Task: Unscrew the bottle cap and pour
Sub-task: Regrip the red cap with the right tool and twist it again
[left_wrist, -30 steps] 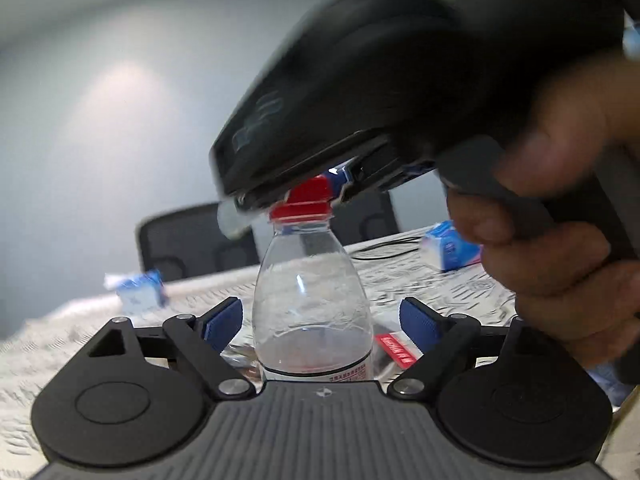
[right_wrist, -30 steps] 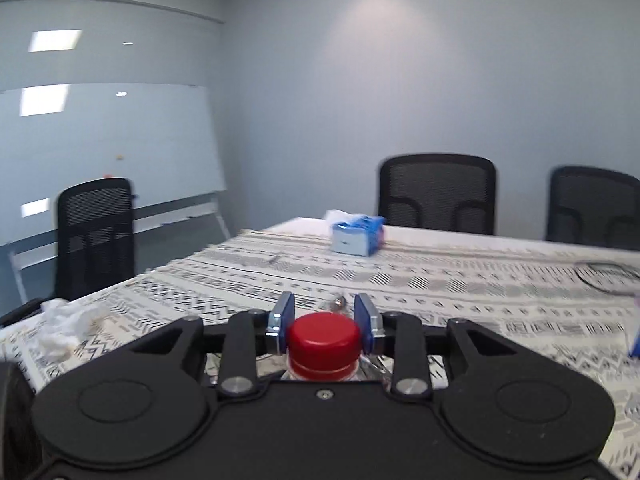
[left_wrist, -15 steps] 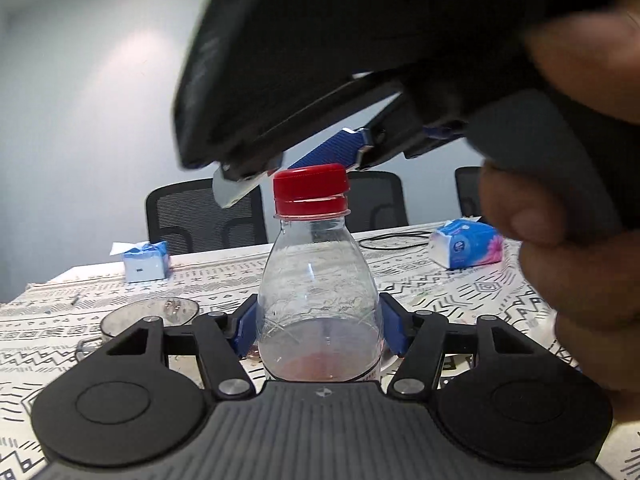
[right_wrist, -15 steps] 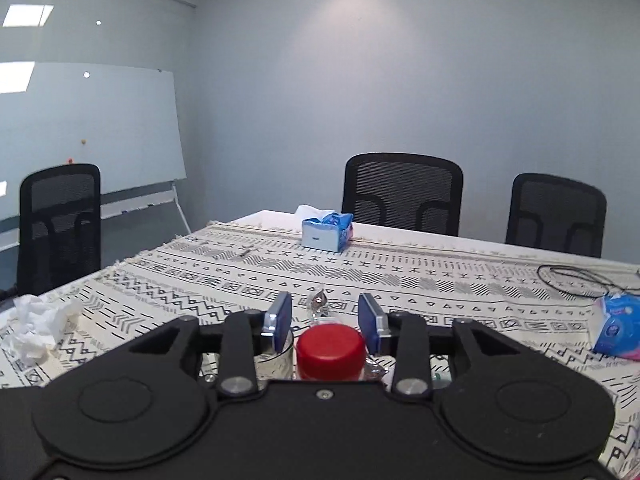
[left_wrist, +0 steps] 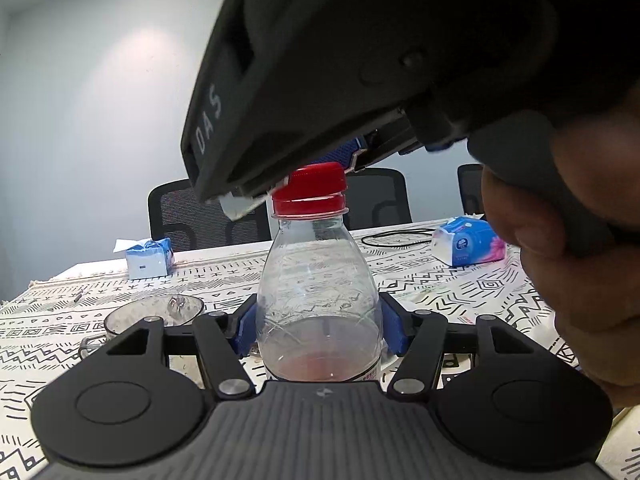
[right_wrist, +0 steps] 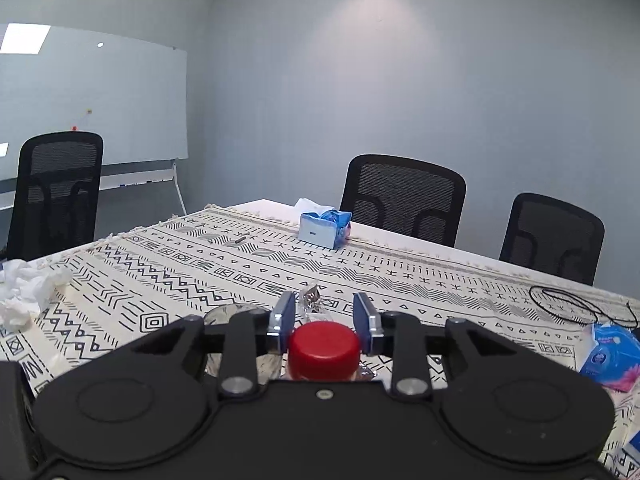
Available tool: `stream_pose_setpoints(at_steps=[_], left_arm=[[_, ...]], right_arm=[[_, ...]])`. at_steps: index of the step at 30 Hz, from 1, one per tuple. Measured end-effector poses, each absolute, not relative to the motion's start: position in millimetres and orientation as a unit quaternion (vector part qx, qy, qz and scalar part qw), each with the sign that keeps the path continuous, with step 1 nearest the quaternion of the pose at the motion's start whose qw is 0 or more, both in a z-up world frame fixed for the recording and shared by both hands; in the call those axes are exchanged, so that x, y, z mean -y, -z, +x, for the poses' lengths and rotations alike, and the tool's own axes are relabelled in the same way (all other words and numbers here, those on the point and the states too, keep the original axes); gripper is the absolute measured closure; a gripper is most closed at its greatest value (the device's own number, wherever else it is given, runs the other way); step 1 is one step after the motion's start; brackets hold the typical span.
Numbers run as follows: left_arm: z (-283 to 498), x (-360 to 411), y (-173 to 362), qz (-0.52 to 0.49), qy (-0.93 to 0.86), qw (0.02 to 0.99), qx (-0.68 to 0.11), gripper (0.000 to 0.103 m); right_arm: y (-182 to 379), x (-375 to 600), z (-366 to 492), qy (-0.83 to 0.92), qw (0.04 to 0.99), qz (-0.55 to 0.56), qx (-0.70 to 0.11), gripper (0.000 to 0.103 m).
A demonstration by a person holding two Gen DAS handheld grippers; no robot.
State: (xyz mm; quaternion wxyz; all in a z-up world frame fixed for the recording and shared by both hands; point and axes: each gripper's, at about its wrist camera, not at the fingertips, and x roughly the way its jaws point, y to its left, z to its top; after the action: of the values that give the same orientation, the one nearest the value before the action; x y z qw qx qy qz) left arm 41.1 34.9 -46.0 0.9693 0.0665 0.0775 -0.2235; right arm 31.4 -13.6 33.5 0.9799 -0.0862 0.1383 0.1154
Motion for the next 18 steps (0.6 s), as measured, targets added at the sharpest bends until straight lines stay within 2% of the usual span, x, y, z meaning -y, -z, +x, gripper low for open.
stream_pose_setpoints(at_steps=[10, 18], left_arm=[[45, -38, 46, 0.059, 0.240, 0.965, -0.085, 0.046], [59, -49, 47, 0.044, 0.270, 0.957, -0.096, 0.047]], right_arm=[[-30, 27, 35, -0.152, 0.977, -0.070, -0.130, 0.069], [-31, 58, 49, -0.276, 0.951, -0.067, -0.121, 0.069]])
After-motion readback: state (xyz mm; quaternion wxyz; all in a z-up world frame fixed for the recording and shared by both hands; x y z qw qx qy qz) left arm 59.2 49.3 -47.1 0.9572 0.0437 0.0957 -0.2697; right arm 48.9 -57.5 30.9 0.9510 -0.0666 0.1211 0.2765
